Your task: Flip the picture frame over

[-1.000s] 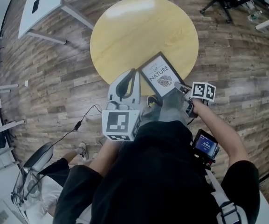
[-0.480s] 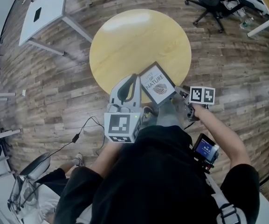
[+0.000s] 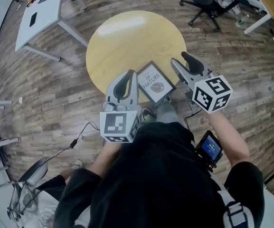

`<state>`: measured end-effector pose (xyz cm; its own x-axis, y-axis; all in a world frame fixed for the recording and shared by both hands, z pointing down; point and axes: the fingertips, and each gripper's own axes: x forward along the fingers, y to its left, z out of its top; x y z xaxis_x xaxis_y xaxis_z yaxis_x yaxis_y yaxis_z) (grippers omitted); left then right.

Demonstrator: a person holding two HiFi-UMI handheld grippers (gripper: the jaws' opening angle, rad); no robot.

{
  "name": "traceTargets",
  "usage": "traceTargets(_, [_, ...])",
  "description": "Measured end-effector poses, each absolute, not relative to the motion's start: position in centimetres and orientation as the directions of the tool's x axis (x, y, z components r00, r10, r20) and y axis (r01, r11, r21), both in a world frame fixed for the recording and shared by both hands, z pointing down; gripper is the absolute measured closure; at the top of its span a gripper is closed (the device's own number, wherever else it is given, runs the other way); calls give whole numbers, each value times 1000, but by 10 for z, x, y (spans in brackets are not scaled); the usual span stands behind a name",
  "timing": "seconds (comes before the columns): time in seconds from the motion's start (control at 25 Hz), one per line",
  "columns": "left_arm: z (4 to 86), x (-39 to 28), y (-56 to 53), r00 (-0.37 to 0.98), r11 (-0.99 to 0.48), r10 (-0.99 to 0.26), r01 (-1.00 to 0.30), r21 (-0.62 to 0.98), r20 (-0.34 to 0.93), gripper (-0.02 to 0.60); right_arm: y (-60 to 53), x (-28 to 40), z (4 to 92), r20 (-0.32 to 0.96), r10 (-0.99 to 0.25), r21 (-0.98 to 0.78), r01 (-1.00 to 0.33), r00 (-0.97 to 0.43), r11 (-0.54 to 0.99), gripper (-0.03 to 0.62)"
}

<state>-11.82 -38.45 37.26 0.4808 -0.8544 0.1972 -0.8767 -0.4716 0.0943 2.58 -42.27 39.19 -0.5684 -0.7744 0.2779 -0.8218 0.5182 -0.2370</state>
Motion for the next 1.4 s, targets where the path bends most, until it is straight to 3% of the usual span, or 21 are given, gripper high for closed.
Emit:
traceTargets(0.2, [355, -114, -382, 495, -487, -854, -869, 90, 159, 548, -412, 23, 302, 59, -838, -72, -840, -542, 538, 490])
traceTargets(0.36, [345, -109, -380, 504, -497, -854, -864, 80, 133, 548, -398, 17, 291, 35, -832, -33, -833, -554, 553, 566])
traceTargets(1.4, [348, -121, -392, 506, -496, -851, -862, 104, 141, 548, -403, -1, 319, 122, -825, 47, -827, -552, 560, 576])
